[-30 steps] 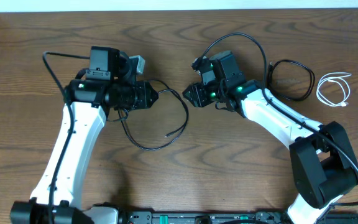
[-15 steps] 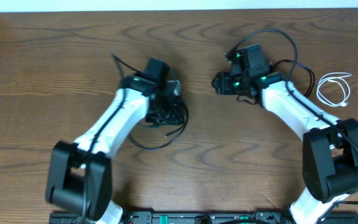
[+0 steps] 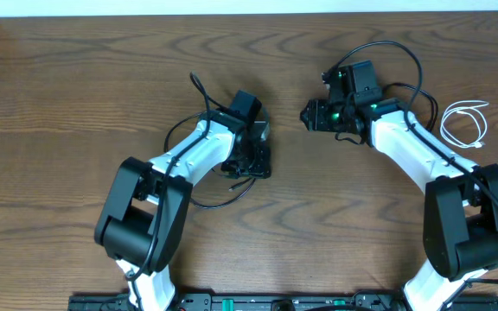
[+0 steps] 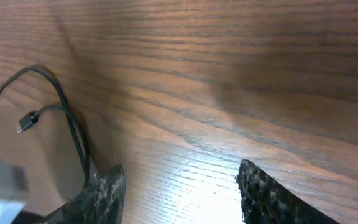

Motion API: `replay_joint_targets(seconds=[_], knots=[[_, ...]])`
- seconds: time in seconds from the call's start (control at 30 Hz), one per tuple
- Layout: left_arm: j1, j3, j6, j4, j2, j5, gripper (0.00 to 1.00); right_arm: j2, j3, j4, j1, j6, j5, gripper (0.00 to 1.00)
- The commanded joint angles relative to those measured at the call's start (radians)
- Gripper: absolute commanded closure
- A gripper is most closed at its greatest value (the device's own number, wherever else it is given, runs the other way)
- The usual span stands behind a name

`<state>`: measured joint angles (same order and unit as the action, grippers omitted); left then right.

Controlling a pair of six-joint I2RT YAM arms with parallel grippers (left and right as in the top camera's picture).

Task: Untangle cables

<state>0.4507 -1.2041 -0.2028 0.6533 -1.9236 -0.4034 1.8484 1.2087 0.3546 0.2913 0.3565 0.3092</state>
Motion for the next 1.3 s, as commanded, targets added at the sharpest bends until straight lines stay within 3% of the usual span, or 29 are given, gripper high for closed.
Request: replay_joint_targets(seconds=[0.0,0.1,0.2,0.23,0.53,0.77,0.97,1.27], knots=[[0.001,0.01,-0.002,0.003,-0.023,0.052,0.55,0.003,0.001,0.003,0.011,0.01,0.012,0.46],[0.007,0.01,-0.002,0.004,-0.024,0.05,0.6,0.003,0.001,0.006,0.011,0.01,0.012,0.47],[0.011,0.01,-0.001,0.006,-0.023,0.05,0.9,0.003,0.001,0.006,0.011,0.009,0.012,0.47],[0.011,0.009,-0.002,0.01,-0.023,0.05,0.92,0.003,0.001,0.006,0.011,0.009,0.017,0.49],[-0.045,-0.039,-0.001,0.139,0.068,0.05,0.92,0.003,0.001,0.008,0.012,-0.136,0.276,0.5],[-0.118,-0.04,0.018,0.145,0.237,0.05,0.93,0.003,0.001,0.008,0.012,-0.153,0.406,0.44],[-0.167,-0.04,0.043,0.146,0.342,0.049,0.93,0.003,0.001,0.004,0.018,-0.175,0.468,0.45],[-0.209,-0.04,0.09,0.152,0.376,0.042,0.93,0.003,0.001,-0.076,0.066,-0.29,0.715,0.42]])
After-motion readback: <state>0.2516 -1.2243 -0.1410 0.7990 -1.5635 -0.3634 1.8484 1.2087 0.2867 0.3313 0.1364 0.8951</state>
